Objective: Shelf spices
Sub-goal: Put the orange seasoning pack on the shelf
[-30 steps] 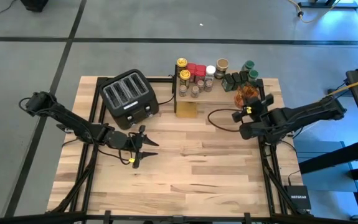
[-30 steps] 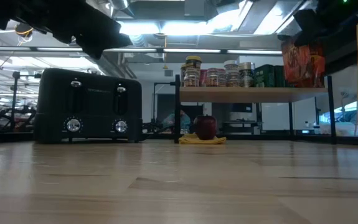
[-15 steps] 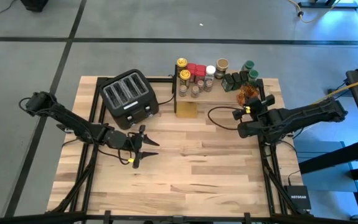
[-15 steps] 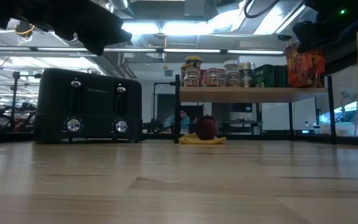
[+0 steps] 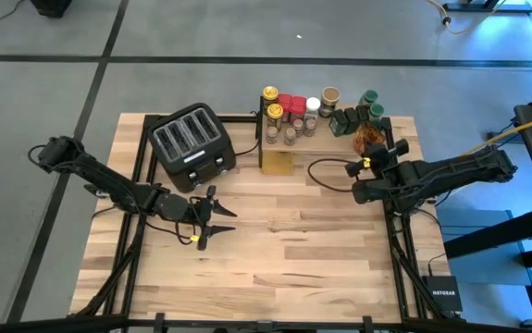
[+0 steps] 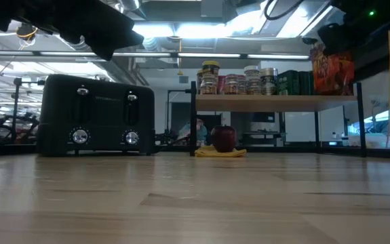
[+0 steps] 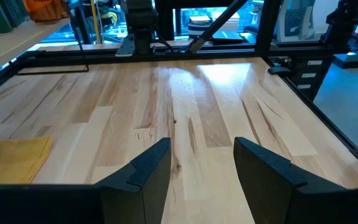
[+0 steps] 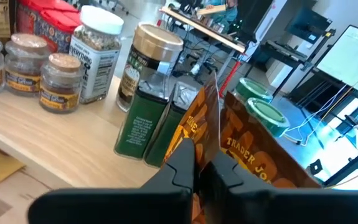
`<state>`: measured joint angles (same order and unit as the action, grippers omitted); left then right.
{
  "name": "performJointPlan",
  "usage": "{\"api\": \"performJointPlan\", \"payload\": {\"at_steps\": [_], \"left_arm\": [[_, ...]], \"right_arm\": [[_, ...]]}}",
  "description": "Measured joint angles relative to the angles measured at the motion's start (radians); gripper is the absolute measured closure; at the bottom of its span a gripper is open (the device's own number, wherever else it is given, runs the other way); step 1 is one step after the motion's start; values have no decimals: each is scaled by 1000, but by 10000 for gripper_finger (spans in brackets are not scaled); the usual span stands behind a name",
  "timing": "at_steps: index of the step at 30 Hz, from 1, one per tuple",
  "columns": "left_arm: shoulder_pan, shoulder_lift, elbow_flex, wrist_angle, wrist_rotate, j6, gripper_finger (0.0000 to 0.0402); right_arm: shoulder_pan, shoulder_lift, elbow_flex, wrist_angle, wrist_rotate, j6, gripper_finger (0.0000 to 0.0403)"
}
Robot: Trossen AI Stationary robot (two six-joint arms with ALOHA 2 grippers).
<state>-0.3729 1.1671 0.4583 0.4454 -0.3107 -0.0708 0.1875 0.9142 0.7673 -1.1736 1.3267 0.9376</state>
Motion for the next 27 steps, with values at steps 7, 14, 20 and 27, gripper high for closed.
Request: {"api": "performJointPlan", "payload": {"at_steps": [7, 14, 20, 27], "left_arm": [[0, 0, 0, 0, 0, 0, 233], [0, 0, 0, 0, 0, 0, 233], [0, 0, 0, 0, 0, 0, 233], [0, 0, 0, -1, 0, 0, 233]], "right_arm": [[0, 0, -1, 0, 27, 0, 358], [0, 0, -1, 3, 27, -1, 320], [0, 0, -1, 3, 28, -21, 299], [2, 0, 41, -4, 23, -52, 295]]}}
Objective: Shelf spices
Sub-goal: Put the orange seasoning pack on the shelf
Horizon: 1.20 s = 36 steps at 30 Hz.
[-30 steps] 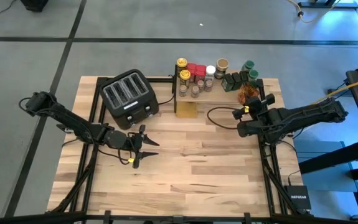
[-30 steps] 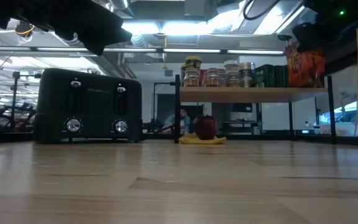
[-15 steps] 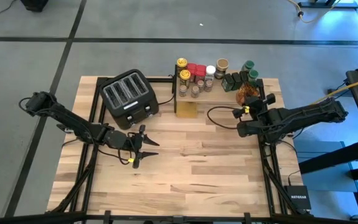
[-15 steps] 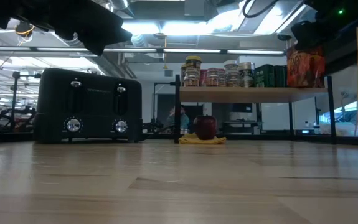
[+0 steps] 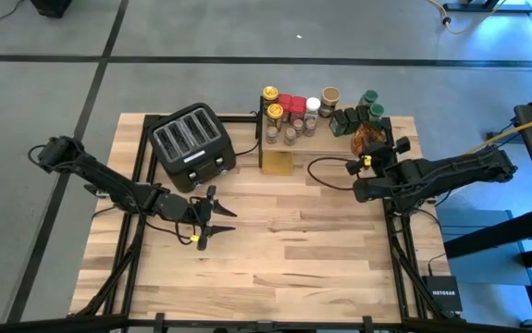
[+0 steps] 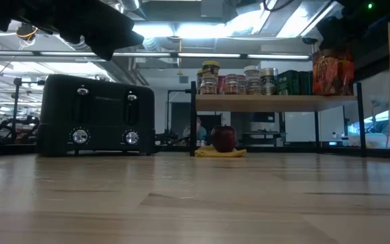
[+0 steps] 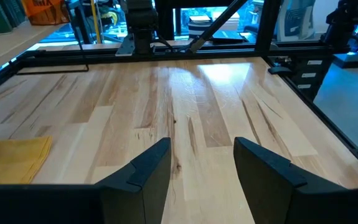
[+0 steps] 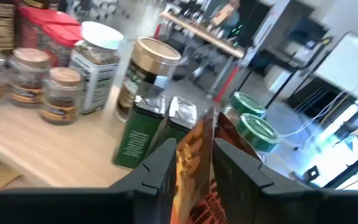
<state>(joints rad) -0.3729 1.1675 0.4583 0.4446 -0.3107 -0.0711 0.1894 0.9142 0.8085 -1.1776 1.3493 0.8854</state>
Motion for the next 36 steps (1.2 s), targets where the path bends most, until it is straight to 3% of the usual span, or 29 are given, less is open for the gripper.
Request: {"api": "performJointPlan", "payload": {"at_steps": [10, 16, 19, 21, 24, 29, 36], "left_arm": [[0, 0, 0, -8, 0, -6, 233], [0, 0, 0, -9, 0, -6, 233], [0, 0, 0, -9, 0, -5, 233], [0, 0, 0, -9, 0, -6, 233], [0, 0, 0, -9, 0, -17, 233], [0, 0, 0, -10, 0, -26, 233], [0, 1, 0, -8, 0, -13, 233]], "right_arm": [[0, 0, 241, -2, -175, -135, 294], [1, -1, 346, 25, -469, -124, 294], [5, -1, 313, 75, -648, -102, 294], [27, 9, 256, 77, -696, -56, 294], [44, 33, 151, 28, -666, 17, 295], [73, 38, 6, 30, -490, 144, 311], [72, 38, -76, 26, -345, 188, 354]]}}
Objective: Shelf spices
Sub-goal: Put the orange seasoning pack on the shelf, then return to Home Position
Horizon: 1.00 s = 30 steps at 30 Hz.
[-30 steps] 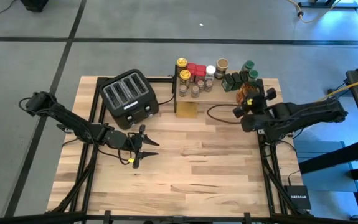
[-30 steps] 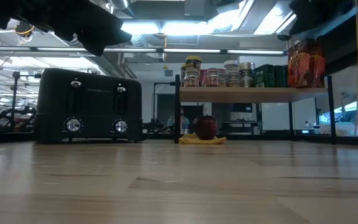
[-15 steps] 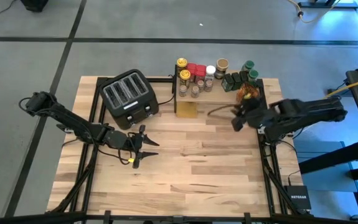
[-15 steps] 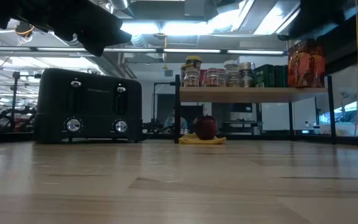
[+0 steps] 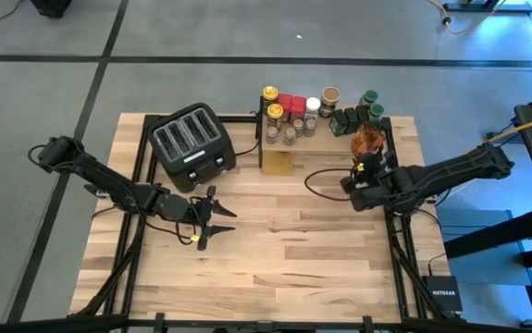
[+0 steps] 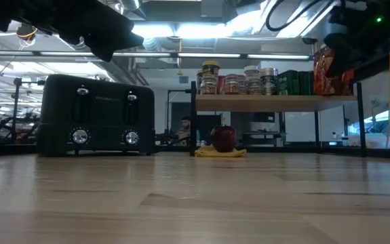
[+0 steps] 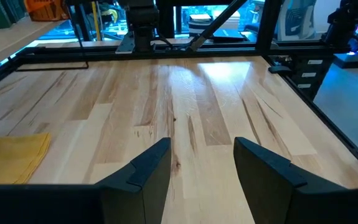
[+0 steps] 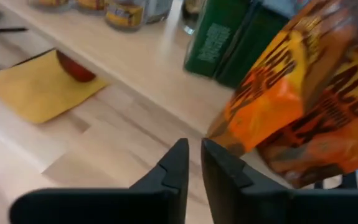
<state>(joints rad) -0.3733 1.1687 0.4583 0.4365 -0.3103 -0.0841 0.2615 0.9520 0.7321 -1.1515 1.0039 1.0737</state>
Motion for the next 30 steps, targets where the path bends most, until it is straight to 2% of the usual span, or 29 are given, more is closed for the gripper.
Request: {"api": "performJointPlan", "payload": {"at_steps": [5, 9, 15, 23, 26, 30], "left_arm": [[0, 0, 0, 0, 0, -4, 233], [0, 0, 0, -4, 0, -13, 233], [0, 0, 0, -7, 0, -13, 233], [0, 0, 0, -7, 0, -13, 233], [0, 0, 0, -7, 0, -18, 233], [-6, 0, 0, -3, 0, -18, 233]], "right_arm": [[-15, 0, -13, -7, 58, 1, 380], [-69, 0, -29, -35, 28, 2, 397], [-113, 0, -36, -31, 41, 3, 393], [-111, 0, -34, -23, 61, -4, 397], [-110, 0, -1, -29, -10, -25, 397], [-104, 0, 98, -40, -177, -80, 394]]}}
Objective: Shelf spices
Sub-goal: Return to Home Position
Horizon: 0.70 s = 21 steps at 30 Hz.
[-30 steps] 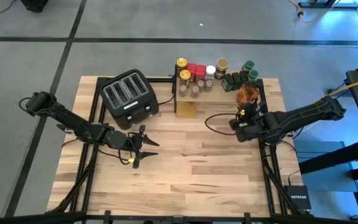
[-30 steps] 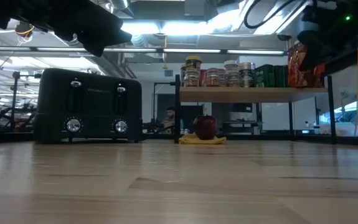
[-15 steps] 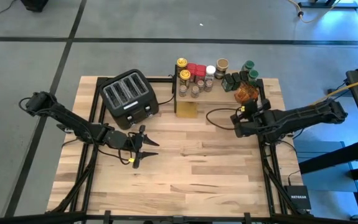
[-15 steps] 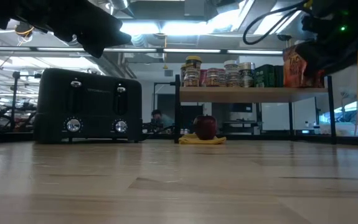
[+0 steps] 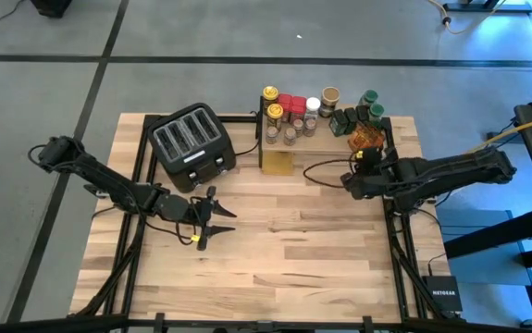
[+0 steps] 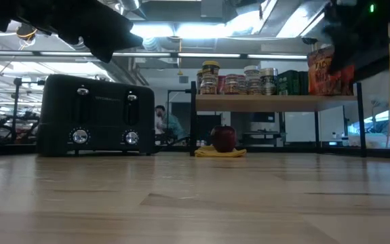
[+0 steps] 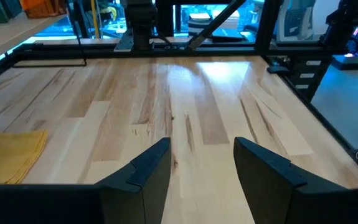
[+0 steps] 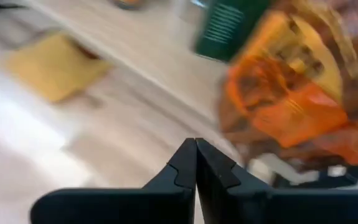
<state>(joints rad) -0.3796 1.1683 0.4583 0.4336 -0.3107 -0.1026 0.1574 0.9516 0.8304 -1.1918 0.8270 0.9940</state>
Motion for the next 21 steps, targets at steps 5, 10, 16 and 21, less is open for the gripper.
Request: {"api": "performJointPlan", "payload": {"at_steps": [5, 10, 16, 21], "left_arm": [[-1, -14, 8, 12, 0, 1, 233], [-1, -103, 19, -2, 0, 8, 233], [1, -220, 19, -49, 0, 47, 233], [8, -255, -8, -74, 1, 57, 233]], "right_arm": [[113, -1, 148, 42, -59, -84, 398], [262, -1, 146, 352, -71, -401, 395], [268, -24, -27, 787, -260, -693, 399], [150, -102, -246, 1114, -462, -775, 400]]}}
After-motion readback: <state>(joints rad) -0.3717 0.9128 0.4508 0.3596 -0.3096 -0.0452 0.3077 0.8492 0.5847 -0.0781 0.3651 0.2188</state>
